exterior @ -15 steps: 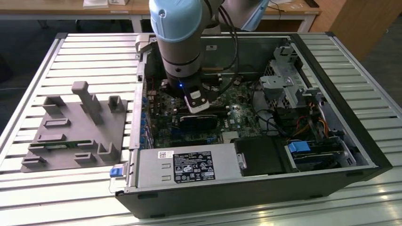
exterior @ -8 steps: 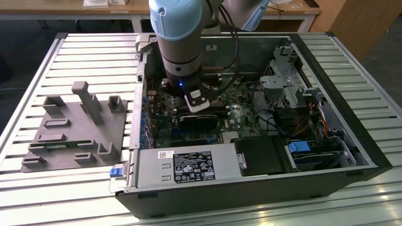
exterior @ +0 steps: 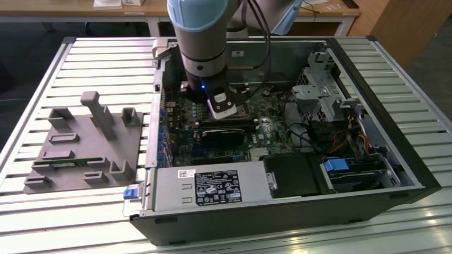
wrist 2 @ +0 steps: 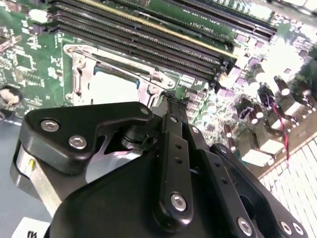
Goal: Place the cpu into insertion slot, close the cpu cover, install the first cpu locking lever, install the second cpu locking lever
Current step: 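Install the second cpu locking lever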
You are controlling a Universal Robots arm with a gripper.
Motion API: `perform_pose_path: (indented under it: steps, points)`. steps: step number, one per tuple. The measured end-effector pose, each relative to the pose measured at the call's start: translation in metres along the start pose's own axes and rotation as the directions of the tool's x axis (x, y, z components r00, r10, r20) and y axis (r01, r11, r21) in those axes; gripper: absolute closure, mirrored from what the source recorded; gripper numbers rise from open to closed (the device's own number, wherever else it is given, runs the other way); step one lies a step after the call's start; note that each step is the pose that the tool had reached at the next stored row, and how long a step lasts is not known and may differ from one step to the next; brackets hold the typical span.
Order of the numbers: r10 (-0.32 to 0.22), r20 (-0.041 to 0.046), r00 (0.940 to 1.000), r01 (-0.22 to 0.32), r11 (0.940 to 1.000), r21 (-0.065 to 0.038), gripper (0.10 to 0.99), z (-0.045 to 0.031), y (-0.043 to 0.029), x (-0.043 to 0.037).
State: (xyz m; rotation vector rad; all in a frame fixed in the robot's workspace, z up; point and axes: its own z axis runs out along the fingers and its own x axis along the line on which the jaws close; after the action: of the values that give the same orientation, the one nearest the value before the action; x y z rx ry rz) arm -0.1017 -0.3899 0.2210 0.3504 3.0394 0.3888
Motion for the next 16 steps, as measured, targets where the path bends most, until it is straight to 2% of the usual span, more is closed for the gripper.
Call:
perform_pose_path:
  steps: [10, 16]
  points:
    - [0.0, 0.0, 1.0, 0.0, 1.0, 0.0, 0.984, -0.0206, 0.0056, -0.0013]
    - [0.0, 0.0024, 1.0, 0.0, 1.0, 0.009, 0.984, -0.027, 0.0086, -0.0068]
